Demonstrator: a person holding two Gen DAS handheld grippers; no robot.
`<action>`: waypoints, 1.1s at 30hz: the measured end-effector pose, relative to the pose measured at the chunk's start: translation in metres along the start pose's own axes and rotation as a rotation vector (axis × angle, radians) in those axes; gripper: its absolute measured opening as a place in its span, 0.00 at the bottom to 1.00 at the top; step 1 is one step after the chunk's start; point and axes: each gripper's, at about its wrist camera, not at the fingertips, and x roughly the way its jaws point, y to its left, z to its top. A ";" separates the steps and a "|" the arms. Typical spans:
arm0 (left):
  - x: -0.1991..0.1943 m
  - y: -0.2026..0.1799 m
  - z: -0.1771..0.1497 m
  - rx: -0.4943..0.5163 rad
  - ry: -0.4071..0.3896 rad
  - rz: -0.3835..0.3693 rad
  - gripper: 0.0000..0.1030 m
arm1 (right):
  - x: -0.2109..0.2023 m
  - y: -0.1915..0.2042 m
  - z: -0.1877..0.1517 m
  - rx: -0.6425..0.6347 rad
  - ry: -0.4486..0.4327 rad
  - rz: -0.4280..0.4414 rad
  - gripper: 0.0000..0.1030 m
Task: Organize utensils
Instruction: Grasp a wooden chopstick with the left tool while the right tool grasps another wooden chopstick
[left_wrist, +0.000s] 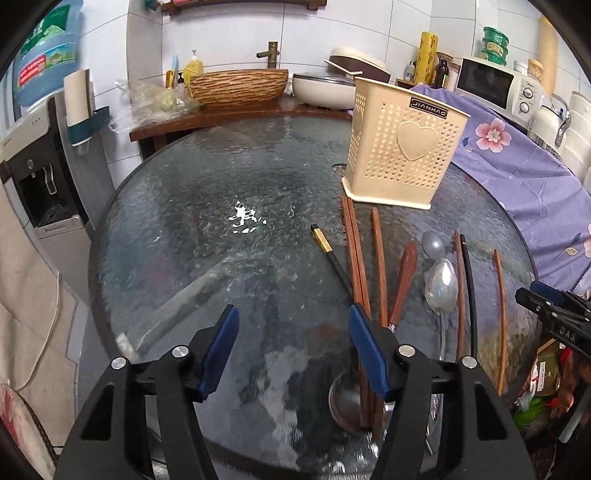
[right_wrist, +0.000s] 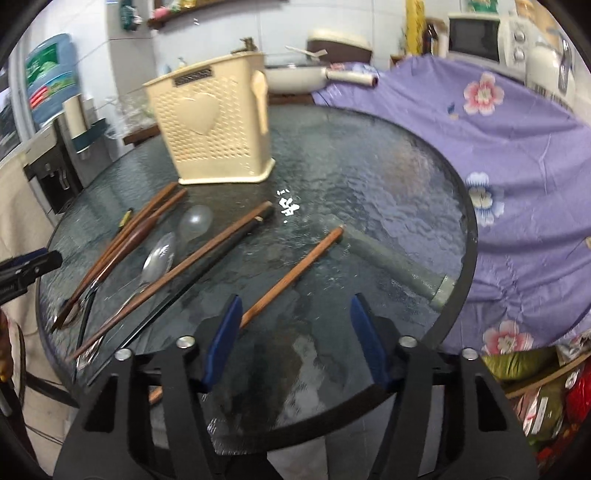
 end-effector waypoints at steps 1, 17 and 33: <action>0.004 0.000 0.003 0.003 0.004 0.001 0.58 | 0.005 0.000 0.004 0.011 0.017 0.002 0.52; 0.061 -0.019 0.056 0.063 0.093 -0.058 0.40 | 0.048 0.004 0.040 0.030 0.117 -0.073 0.36; 0.103 -0.042 0.085 0.132 0.179 -0.134 0.27 | 0.065 0.017 0.060 -0.053 0.129 -0.078 0.26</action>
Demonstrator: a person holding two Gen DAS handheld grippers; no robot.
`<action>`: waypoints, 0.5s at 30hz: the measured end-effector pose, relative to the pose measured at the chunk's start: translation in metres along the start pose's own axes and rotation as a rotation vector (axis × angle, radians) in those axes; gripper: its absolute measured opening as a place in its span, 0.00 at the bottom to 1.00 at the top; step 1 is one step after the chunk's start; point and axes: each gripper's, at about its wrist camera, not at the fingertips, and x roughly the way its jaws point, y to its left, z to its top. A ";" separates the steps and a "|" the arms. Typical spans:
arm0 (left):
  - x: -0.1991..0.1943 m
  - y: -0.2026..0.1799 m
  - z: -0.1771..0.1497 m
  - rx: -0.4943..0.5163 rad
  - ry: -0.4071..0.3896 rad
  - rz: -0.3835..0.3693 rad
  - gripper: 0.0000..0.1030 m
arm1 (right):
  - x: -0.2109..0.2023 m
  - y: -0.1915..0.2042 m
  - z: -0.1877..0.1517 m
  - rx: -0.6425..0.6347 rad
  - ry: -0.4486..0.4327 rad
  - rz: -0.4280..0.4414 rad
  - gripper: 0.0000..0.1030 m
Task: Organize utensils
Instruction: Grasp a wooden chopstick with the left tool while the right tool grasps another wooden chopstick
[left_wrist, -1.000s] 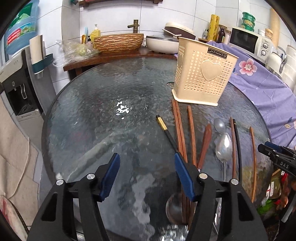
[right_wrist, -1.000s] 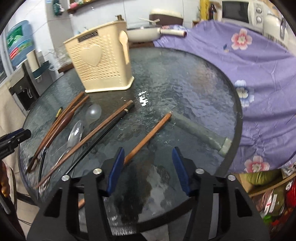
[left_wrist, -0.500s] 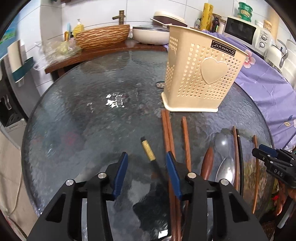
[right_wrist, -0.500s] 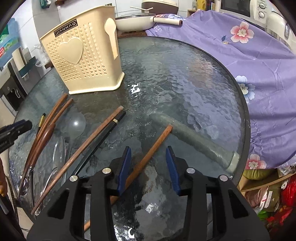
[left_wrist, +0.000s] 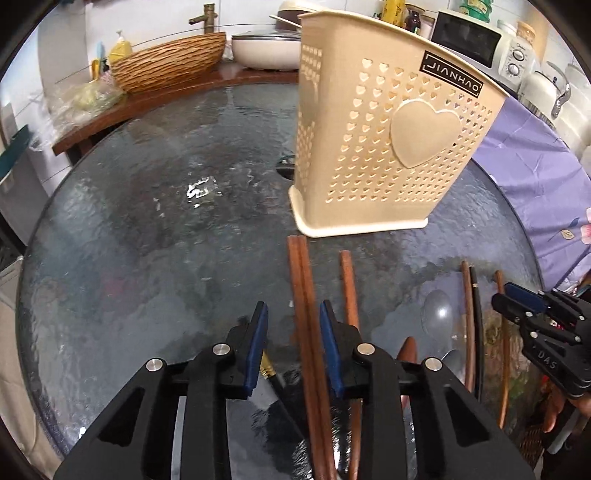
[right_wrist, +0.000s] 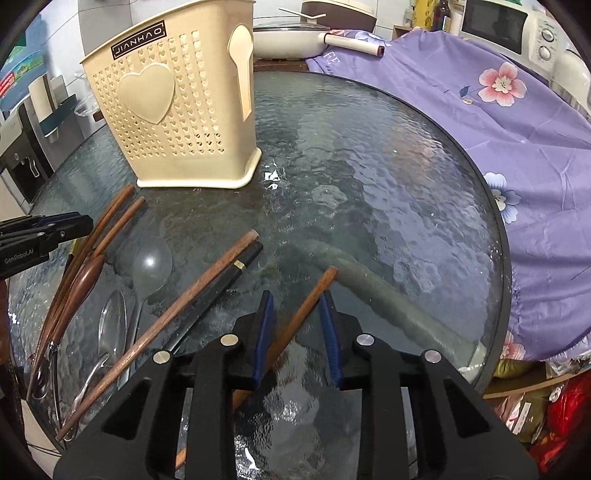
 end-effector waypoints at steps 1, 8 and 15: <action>0.002 -0.002 0.002 0.011 0.000 0.004 0.27 | 0.001 0.001 0.002 -0.003 0.001 0.002 0.26; 0.010 -0.005 0.004 0.031 0.010 0.003 0.14 | 0.005 0.005 0.007 -0.016 0.010 0.012 0.22; 0.015 -0.006 0.012 0.057 0.023 0.014 0.14 | 0.008 0.014 0.015 -0.030 0.016 0.025 0.21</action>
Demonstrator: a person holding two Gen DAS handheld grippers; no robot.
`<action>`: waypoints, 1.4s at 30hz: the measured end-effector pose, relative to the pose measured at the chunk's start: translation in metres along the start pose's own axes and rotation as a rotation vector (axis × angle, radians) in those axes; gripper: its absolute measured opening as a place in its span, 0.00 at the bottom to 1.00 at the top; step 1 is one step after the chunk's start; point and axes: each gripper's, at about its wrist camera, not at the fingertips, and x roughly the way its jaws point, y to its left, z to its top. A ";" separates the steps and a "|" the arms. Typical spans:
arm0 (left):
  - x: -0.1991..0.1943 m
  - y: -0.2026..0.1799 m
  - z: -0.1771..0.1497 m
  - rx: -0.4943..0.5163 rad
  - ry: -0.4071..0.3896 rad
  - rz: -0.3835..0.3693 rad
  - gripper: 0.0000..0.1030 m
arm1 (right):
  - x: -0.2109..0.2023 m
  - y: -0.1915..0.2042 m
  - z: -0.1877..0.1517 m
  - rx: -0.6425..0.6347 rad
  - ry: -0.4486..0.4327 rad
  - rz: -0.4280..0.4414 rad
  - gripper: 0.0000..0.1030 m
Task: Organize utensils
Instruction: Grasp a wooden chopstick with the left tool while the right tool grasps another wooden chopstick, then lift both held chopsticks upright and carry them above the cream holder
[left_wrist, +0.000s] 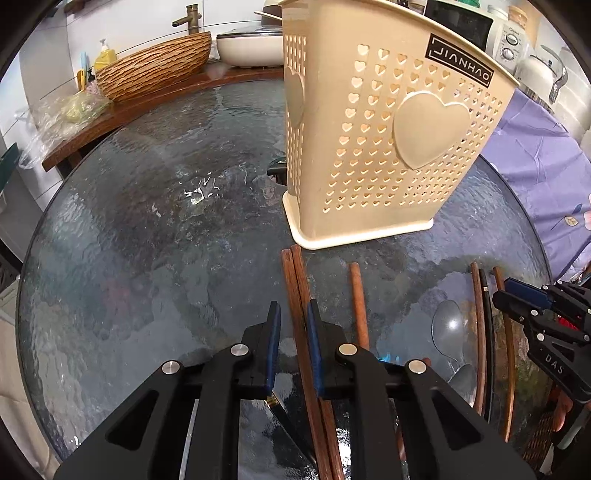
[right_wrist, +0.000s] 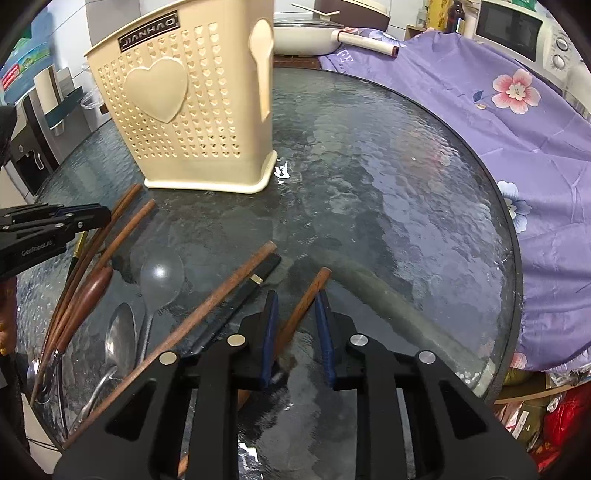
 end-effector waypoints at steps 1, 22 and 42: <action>0.001 0.001 0.002 0.001 0.006 -0.002 0.14 | 0.000 0.003 0.000 -0.003 -0.001 0.003 0.21; 0.011 -0.007 0.008 0.032 0.072 0.063 0.11 | -0.001 0.011 -0.001 -0.003 0.040 -0.013 0.18; 0.006 0.001 0.013 -0.083 0.000 0.078 0.06 | 0.005 -0.005 0.009 0.134 -0.012 0.100 0.07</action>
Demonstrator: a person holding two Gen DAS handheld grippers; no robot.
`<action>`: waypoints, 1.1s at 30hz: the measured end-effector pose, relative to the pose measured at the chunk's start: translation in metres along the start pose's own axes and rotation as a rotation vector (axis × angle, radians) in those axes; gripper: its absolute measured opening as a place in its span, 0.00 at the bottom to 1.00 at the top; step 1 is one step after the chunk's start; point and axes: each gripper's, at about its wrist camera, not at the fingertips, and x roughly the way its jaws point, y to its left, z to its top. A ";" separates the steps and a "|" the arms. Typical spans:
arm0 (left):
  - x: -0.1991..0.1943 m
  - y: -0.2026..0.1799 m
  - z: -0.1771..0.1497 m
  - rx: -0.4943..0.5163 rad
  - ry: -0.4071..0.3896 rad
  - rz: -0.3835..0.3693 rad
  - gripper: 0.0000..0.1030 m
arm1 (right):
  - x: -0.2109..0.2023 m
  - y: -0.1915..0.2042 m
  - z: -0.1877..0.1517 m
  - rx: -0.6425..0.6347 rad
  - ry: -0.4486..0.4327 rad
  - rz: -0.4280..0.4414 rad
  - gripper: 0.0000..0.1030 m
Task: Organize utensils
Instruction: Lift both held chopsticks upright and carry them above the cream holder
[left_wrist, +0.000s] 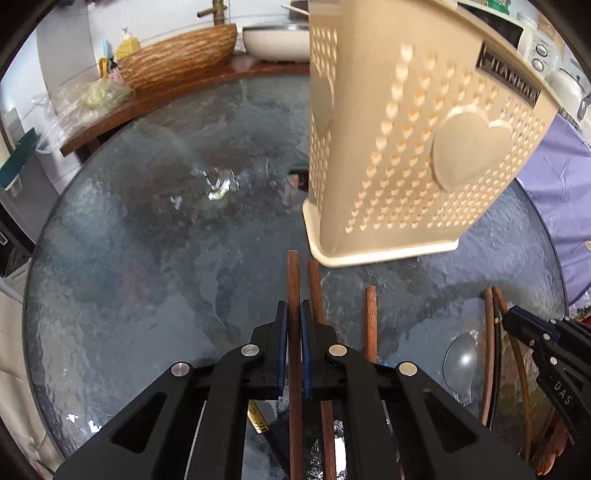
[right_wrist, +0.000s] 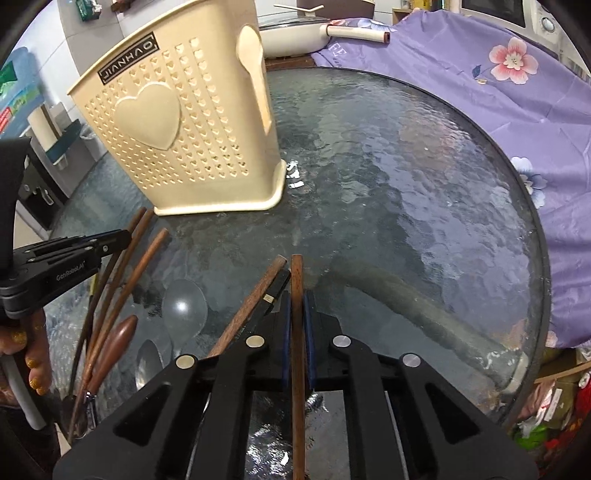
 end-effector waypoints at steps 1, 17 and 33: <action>-0.005 0.002 0.002 -0.003 -0.016 -0.001 0.06 | -0.002 -0.001 0.001 0.000 -0.013 0.012 0.07; -0.058 0.018 0.014 -0.043 -0.154 -0.067 0.06 | -0.065 -0.004 0.024 -0.009 -0.170 0.291 0.07; -0.138 0.021 0.009 -0.046 -0.315 -0.155 0.06 | -0.147 0.009 0.037 -0.122 -0.370 0.391 0.07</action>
